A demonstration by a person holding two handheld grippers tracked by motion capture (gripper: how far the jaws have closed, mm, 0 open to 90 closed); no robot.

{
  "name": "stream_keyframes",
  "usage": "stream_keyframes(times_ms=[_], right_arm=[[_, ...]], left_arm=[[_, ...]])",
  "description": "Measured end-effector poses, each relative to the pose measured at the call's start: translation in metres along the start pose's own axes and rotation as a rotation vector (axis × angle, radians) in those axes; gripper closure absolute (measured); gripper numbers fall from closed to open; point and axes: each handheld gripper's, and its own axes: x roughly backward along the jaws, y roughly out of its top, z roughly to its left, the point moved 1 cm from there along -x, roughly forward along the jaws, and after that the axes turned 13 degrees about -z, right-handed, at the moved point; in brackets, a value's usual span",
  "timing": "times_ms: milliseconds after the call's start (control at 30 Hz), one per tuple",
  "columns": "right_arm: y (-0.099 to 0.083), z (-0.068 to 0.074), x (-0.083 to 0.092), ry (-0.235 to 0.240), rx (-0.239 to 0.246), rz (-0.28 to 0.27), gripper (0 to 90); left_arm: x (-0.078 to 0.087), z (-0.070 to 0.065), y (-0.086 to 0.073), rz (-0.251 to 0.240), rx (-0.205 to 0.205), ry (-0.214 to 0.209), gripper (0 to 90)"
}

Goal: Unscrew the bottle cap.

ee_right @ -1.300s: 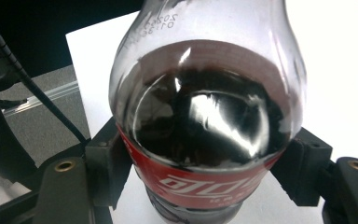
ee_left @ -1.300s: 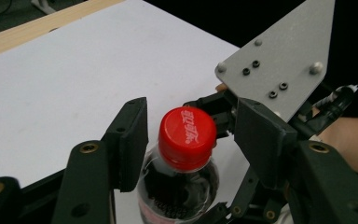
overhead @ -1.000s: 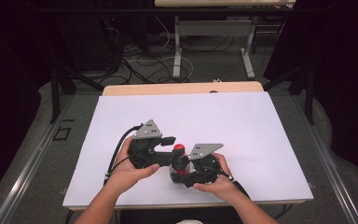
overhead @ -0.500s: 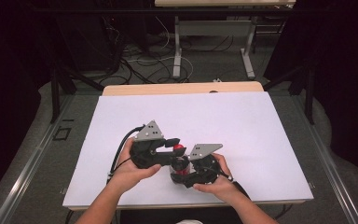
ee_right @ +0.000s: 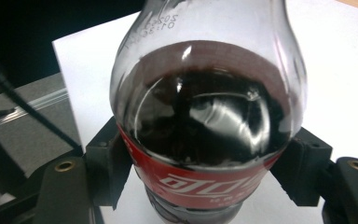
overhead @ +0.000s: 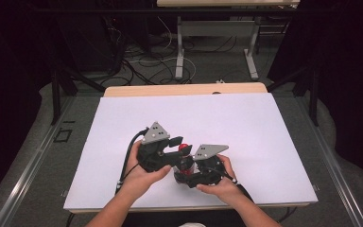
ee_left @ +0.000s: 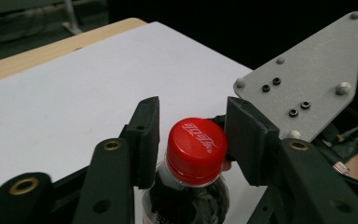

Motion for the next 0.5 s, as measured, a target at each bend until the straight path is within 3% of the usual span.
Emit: stream_keyframes(times_ms=[167, 233, 500], right_arm=[[0.002, 0.002, 0.001, 0.04, 0.016, 0.014, 29.4], [0.002, 0.004, 0.001, 0.071, 0.018, 0.019, 29.4], [0.001, 0.008, -0.002, 0.107, 0.04, 0.012, 29.5]], left_arm=[[0.007, 0.011, 0.004, 0.014, -0.007, -0.101, 51.8], [0.009, 0.018, 0.005, 0.022, -0.001, -0.177, 51.5], [0.008, 0.024, 0.001, 0.045, -0.014, -0.266, 55.8]])
